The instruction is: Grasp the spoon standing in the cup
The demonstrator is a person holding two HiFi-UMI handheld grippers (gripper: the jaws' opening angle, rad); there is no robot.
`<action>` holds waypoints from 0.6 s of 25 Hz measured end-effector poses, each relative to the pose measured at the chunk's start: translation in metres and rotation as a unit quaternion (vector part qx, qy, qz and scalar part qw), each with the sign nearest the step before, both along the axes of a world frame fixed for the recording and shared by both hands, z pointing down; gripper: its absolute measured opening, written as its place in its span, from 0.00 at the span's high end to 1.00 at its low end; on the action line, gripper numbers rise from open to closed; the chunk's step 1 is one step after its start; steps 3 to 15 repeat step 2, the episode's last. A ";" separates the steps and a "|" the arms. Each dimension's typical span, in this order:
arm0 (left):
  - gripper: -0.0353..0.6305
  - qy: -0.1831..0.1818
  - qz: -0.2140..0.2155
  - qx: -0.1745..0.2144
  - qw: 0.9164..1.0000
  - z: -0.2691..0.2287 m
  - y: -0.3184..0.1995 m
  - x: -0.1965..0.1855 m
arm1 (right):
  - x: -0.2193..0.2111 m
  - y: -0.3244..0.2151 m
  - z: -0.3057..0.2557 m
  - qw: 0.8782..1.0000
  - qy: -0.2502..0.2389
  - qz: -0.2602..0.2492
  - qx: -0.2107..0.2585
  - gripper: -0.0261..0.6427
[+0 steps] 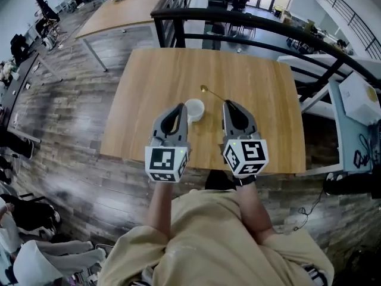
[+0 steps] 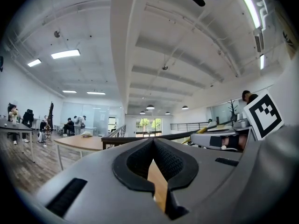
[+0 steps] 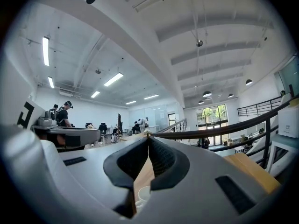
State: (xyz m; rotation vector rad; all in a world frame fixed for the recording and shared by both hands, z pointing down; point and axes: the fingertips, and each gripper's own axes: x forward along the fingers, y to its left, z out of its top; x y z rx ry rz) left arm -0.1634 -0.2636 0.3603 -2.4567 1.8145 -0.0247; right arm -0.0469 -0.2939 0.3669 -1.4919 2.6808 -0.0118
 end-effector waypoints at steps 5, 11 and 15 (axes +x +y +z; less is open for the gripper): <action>0.94 -0.008 0.012 -0.002 1.000 0.003 -0.005 0.000 | 0.001 -0.004 0.006 1.000 -0.003 0.010 -0.003 0.94; 0.94 -0.008 0.012 -0.002 1.000 0.003 -0.005 0.000 | 0.001 -0.004 0.006 1.000 -0.003 0.010 -0.003 0.94; 0.94 -0.008 0.012 -0.002 1.000 0.003 -0.005 0.000 | 0.001 -0.004 0.006 1.000 -0.003 0.010 -0.003 0.94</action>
